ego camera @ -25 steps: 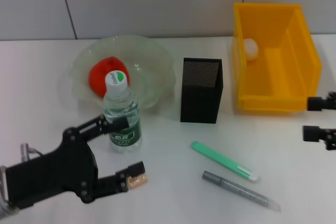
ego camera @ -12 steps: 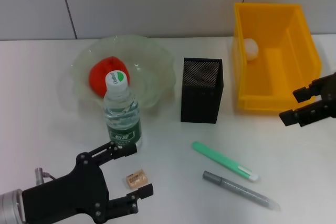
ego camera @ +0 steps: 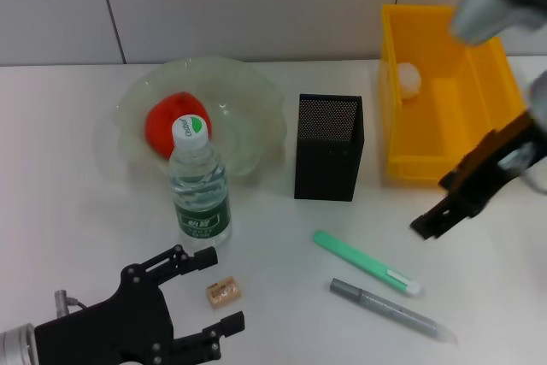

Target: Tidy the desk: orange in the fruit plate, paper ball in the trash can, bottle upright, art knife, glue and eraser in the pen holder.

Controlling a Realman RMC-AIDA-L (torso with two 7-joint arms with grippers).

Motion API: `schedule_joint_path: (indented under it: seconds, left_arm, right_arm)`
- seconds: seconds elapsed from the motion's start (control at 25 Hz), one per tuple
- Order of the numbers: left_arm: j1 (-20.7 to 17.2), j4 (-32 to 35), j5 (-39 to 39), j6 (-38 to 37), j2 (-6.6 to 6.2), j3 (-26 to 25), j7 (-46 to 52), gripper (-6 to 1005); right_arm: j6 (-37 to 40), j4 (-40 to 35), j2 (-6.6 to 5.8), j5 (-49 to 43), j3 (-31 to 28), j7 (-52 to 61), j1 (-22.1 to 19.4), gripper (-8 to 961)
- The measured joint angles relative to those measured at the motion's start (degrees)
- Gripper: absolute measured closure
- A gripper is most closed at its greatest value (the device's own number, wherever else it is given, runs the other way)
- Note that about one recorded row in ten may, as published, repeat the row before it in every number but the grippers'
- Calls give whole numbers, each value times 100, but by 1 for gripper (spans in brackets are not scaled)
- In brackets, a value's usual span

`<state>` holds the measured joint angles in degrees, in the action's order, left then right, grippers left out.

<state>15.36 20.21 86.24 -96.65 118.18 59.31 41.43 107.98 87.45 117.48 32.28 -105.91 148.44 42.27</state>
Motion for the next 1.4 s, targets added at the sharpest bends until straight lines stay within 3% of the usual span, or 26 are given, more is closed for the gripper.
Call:
schedule_joint_path:
  seconds: [0.2,0.6,0.96,1.4]
  left_arm:
    - [-18,-3,1,0,-6,21,-2,194]
    - [-16,-9,8,-4,5,63,-66,194]
    - [57,-2,8,19,13,392,-160,194]
    - [119,32,6,44,-16,445,-123,194]
  right_arm:
    - [-393,-329,145,-301,636,109,53,158]
    - [-1240,-1410,172,-317,1132,374,229,158]
    - [-1579,-1733,186,-275,1218,380,214,158]
    - [-2001,-1952,202,-253,1630,439,120,161]
